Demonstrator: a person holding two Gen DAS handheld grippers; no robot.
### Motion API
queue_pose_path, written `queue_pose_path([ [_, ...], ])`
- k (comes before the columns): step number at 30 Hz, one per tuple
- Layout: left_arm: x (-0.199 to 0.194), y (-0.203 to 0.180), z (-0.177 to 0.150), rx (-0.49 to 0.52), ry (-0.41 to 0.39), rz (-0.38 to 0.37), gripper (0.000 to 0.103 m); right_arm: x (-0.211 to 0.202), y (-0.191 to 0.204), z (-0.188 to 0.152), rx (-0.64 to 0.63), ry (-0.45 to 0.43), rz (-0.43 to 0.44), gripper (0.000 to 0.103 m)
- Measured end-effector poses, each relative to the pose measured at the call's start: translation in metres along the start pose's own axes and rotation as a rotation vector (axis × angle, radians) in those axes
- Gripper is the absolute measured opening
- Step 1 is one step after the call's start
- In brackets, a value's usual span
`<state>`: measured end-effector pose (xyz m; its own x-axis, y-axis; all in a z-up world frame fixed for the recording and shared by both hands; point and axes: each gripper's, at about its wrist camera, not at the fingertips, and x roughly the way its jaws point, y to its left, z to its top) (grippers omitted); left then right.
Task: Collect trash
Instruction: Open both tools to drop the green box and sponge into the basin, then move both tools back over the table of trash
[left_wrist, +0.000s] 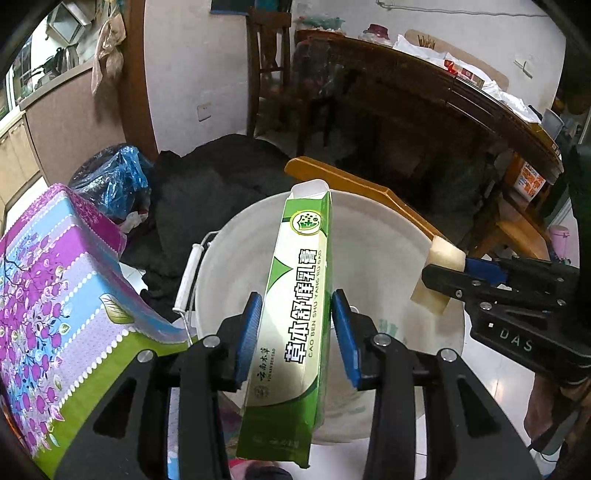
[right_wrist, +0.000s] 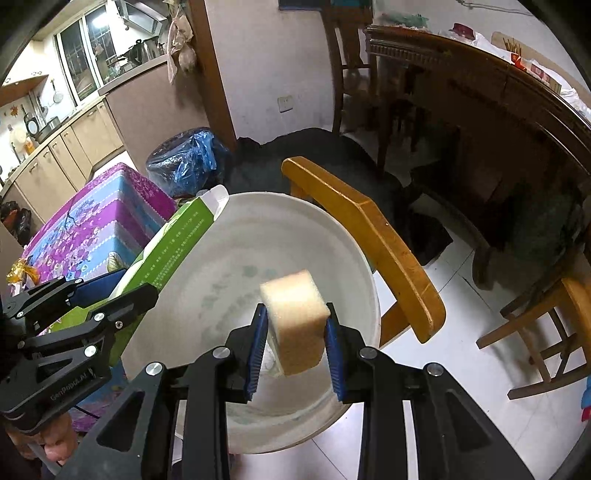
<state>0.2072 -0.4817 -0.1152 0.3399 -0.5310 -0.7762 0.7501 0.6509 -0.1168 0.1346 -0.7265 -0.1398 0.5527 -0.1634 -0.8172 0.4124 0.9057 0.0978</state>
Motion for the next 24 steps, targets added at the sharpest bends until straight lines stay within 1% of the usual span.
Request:
queue_pose_path([
  [3,0.004,-0.003,-0.001,0.013,0.01,0.001,0.04,0.004,0.0,-0.001,0.001,0.004,0.001,0.032],
  [6,0.006,-0.003,-0.002,0.013,0.015,0.004,0.047,0.006,-0.001,-0.002,0.009,0.007,0.003,0.033],
  [8,0.007,-0.003,-0.002,0.012,0.018,0.006,0.048,0.007,-0.001,-0.002,0.013,0.007,0.006,0.033],
  [9,0.008,-0.003,-0.002,0.011,0.018,0.009,0.049,0.007,-0.002,-0.002,0.015,0.006,0.005,0.035],
  [11,0.007,-0.002,-0.002,0.008,0.016,0.012,0.051,0.006,-0.002,-0.002,0.02,-0.003,0.002,0.044],
  [13,0.006,-0.001,-0.002,0.005,0.013,0.015,0.053,0.004,-0.002,-0.002,0.024,-0.016,-0.002,0.058],
  [14,0.006,-0.001,-0.002,0.005,0.011,0.015,0.053,0.002,-0.002,-0.001,0.025,-0.027,-0.005,0.061],
  [15,0.005,-0.001,-0.002,0.005,0.009,0.017,0.053,0.001,-0.002,-0.001,0.028,-0.033,-0.005,0.062],
  [24,-0.005,0.003,-0.004,0.006,-0.005,0.02,0.053,-0.015,0.004,0.0,0.025,-0.067,0.004,0.062],
])
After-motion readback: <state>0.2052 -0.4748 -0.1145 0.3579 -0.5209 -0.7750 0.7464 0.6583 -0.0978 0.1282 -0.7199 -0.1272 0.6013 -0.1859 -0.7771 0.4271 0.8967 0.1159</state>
